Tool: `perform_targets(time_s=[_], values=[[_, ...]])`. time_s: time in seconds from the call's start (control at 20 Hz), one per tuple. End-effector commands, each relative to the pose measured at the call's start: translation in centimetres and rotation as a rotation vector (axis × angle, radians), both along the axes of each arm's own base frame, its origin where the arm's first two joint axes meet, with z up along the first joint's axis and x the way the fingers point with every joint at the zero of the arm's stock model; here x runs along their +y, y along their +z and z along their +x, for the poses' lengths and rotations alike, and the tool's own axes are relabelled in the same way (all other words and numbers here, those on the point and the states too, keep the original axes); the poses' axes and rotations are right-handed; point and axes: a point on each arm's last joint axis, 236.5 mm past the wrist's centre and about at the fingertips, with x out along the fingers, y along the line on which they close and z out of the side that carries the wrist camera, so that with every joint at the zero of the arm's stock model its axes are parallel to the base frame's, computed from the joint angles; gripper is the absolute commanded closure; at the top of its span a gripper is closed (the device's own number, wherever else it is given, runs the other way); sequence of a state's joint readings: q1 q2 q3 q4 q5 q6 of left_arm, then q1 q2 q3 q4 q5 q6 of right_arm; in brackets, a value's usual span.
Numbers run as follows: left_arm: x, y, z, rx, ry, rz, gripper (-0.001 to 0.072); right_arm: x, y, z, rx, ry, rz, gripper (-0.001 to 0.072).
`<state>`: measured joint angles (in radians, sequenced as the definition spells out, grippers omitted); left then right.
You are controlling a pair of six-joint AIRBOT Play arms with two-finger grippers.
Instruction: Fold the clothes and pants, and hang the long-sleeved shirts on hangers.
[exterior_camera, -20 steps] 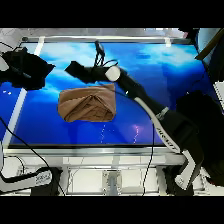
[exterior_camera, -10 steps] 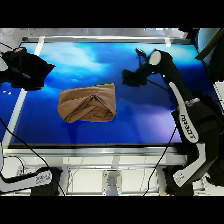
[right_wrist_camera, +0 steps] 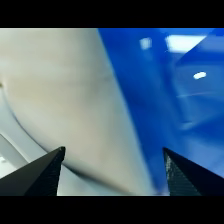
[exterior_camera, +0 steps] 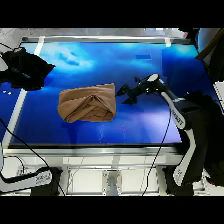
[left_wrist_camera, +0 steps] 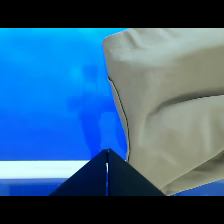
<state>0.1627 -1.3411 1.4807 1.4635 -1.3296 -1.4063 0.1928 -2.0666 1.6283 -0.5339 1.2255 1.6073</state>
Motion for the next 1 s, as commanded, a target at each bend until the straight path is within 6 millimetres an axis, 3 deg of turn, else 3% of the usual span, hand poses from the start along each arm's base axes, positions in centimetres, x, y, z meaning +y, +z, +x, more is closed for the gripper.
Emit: perform_targets(time_s=[0.0,0.4,0.45,0.5,0.55,0.6,0.75,0.85,0.95], values=[[0.0,0.0,0.0,0.000,0.005,-0.003,0.0690,4.3,-1.4,0.2,0.034,-0.056,0.109,0.0026],[0.0,0.0,0.0,0.000,0.000,-0.001,0.0690,9.9,-1.3,-2.8,0.017,0.015,0.123,0.0038],[0.0,0.0,0.0,0.000,0.000,-0.001,0.0690,10.3,-1.1,-3.1,0.017,0.020,0.129,0.0078],[0.0,0.0,0.0,0.000,0.001,0.000,0.0690,10.7,-0.7,-3.0,-0.006,0.031,0.148,0.0248],[0.0,0.0,0.0,0.000,0.001,0.000,0.0690,11.0,0.1,-2.6,-0.052,0.044,0.171,0.0503],[0.1,0.0,0.0,0.000,0.001,0.002,0.0690,11.3,1.2,-1.8,-0.107,0.056,0.193,0.0672],[0.1,0.0,0.0,0.001,0.001,0.003,0.0690,10.9,6.9,1.8,-0.283,0.078,0.246,0.0673],[0.1,0.0,0.0,0.001,0.001,0.003,0.0690,8.6,12.2,3.9,-0.400,0.099,0.267,0.0674],[0.1,0.0,0.0,0.001,0.001,0.003,0.0690,4.9,17.8,5.4,-0.493,0.092,0.250,0.0675]])
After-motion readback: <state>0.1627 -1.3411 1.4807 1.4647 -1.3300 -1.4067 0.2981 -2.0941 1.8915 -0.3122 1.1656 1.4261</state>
